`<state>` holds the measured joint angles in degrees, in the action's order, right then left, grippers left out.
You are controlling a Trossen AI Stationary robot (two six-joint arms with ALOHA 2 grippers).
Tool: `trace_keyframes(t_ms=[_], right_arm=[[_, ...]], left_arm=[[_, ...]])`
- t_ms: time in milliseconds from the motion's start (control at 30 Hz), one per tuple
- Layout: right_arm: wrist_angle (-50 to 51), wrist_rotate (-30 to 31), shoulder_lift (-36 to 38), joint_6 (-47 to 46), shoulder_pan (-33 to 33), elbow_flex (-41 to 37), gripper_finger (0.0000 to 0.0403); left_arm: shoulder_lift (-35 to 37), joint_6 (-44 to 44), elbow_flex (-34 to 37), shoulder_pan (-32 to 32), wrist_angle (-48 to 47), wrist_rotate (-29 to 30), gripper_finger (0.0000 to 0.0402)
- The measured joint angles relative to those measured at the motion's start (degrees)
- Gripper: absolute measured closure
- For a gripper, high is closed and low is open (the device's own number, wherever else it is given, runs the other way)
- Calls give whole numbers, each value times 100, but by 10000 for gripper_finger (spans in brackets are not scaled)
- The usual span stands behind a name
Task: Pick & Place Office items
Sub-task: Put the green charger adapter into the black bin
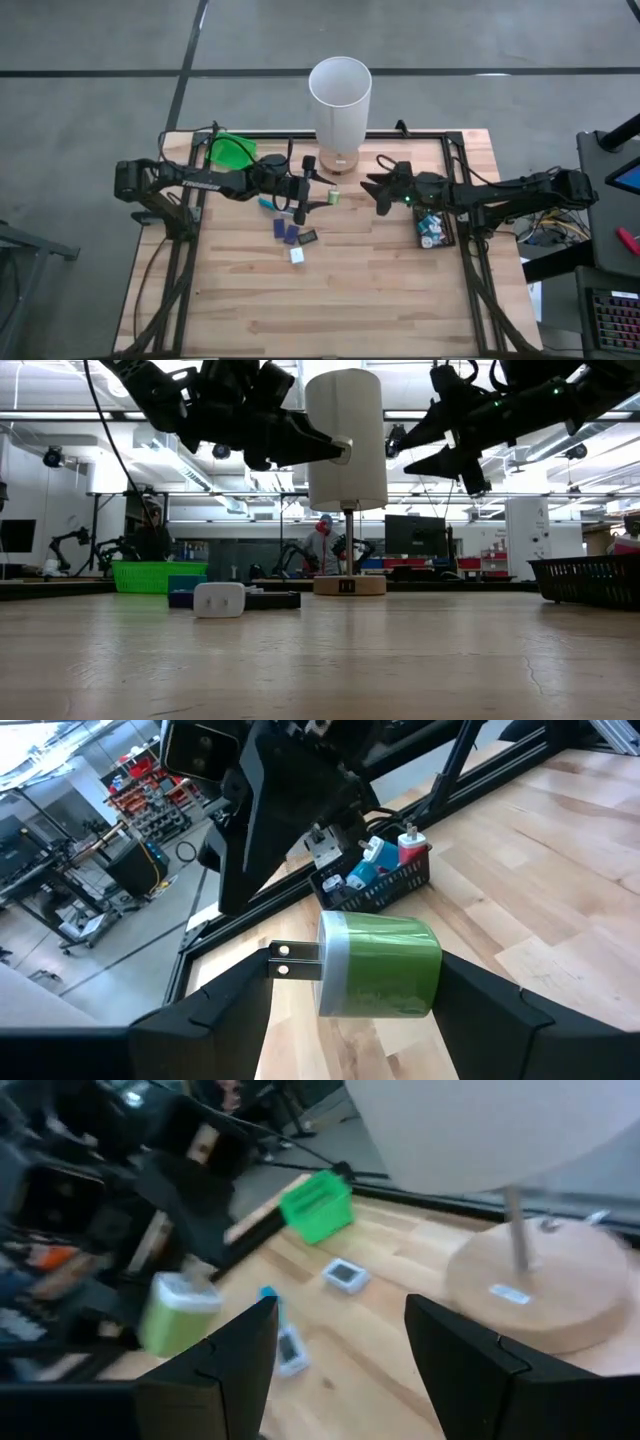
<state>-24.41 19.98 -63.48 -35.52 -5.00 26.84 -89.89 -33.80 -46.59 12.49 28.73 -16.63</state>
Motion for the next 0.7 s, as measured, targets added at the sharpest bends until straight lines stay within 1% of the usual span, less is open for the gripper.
trace_keyframes(t_ms=[100, 200, 400, 567, 700], right_arm=[[-63, -760, -42, -200, -7, 1, 186], [-393, -1209, -188, -213, 29, 1, 186], [-986, -1375, -731, -472, 22, 1, 186], [-1884, -1429, -1361, -646, -1, 1, 186], [-2447, -1719, -1604, -659, -89, 1, 186]], left_arm=[[-2, 10, 0, -2, 0, 13, 156], [0, 11, 0, -2, 0, 14, 156], [-2, 11, 0, -2, 0, 14, 156], [-2, 11, 0, -2, 0, 14, 156], [-4, 13, 0, -2, 0, 14, 156]])
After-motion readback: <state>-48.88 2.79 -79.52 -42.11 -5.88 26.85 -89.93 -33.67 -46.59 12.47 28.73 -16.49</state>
